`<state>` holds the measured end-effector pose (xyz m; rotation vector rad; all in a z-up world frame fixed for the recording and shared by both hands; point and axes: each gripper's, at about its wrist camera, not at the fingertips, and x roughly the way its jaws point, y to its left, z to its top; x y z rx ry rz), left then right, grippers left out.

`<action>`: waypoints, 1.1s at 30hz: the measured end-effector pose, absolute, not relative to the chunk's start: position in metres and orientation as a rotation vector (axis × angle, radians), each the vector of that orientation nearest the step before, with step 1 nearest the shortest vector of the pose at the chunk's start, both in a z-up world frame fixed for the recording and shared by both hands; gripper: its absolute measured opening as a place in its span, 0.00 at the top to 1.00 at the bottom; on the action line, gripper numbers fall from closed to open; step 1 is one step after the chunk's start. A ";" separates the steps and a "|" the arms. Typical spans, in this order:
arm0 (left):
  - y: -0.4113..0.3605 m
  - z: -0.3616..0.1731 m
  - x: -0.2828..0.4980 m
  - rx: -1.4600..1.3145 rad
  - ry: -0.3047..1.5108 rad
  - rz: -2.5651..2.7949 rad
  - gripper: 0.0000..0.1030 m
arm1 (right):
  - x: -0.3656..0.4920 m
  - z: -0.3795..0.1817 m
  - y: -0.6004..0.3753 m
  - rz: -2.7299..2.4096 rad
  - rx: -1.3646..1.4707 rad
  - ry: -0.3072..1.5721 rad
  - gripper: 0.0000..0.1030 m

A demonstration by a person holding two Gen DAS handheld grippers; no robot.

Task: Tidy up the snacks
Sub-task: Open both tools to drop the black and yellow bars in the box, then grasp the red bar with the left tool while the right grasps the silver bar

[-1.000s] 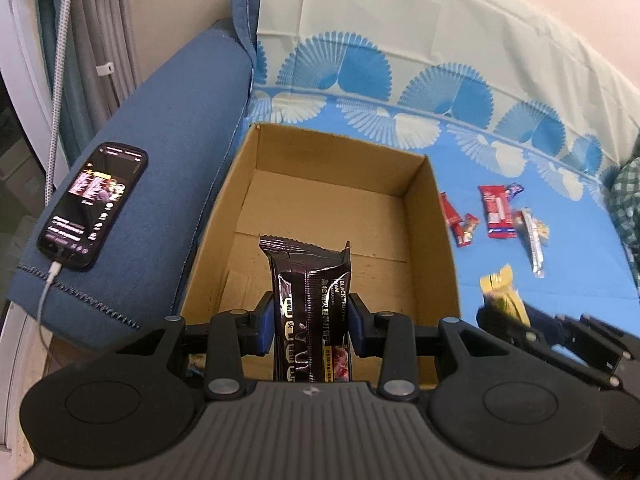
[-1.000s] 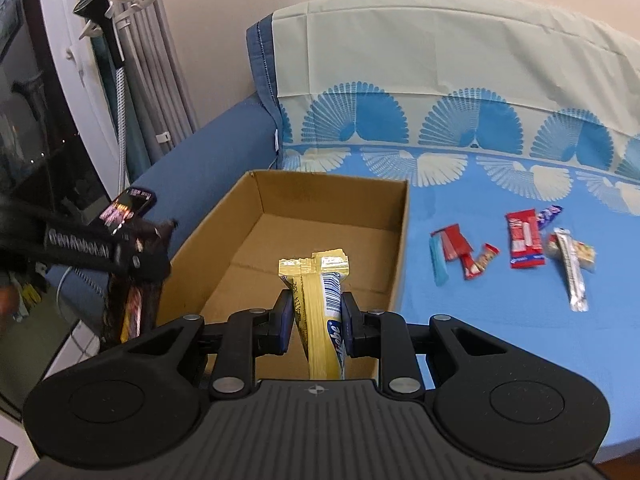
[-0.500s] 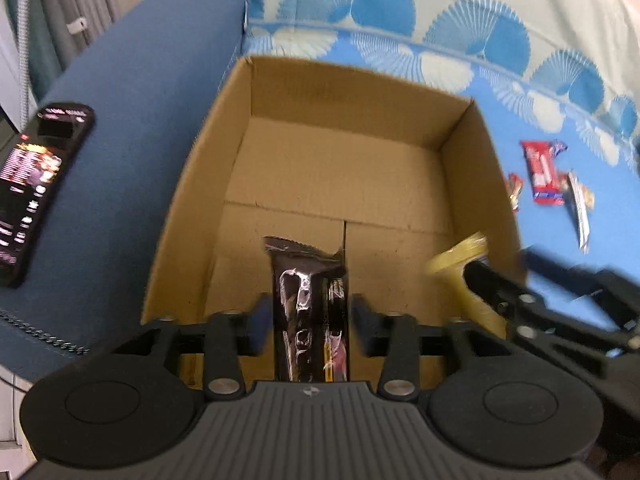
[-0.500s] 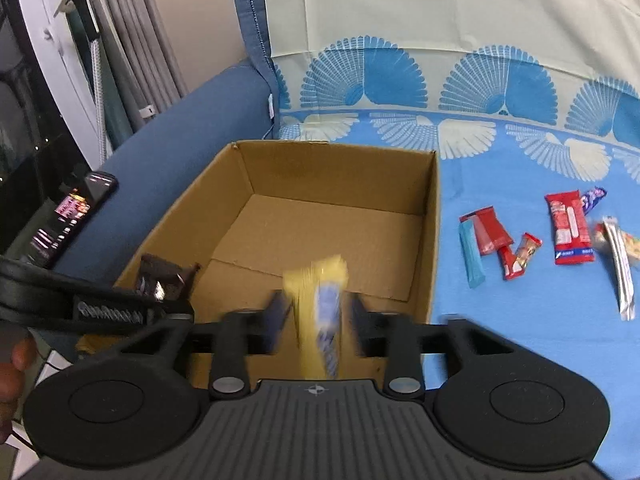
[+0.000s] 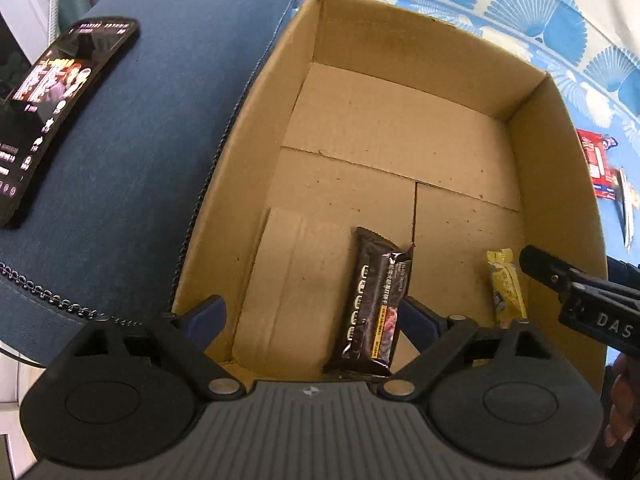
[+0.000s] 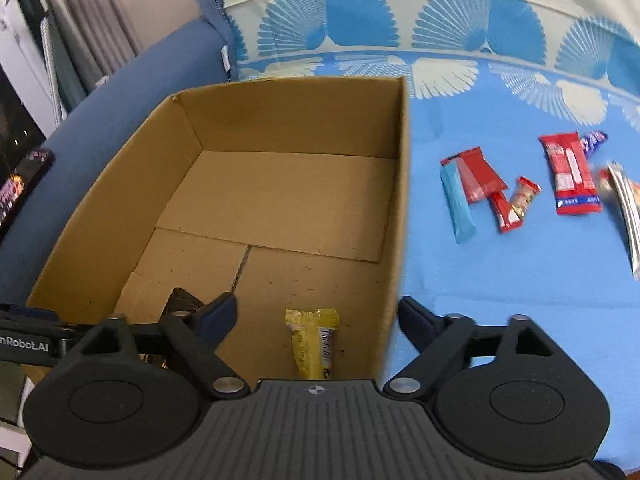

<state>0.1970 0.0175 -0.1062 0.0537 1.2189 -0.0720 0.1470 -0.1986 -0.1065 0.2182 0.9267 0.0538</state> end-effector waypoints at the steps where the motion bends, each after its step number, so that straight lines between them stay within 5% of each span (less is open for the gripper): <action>1: 0.020 -0.106 0.197 0.054 1.219 -0.063 0.08 | 0.148 -0.107 -0.194 0.052 0.207 0.926 0.11; 18: 0.003 -0.065 0.183 0.067 1.159 -0.077 0.07 | 0.119 -0.078 -0.225 0.021 0.270 0.853 0.11; 27: -0.129 -0.026 0.202 0.093 1.104 -0.286 0.06 | 0.056 -0.071 -0.351 -0.249 0.339 0.770 0.10; 33: -0.240 -0.045 0.251 0.097 1.140 -0.374 0.06 | 0.041 -0.088 -0.424 -0.370 0.397 0.739 0.10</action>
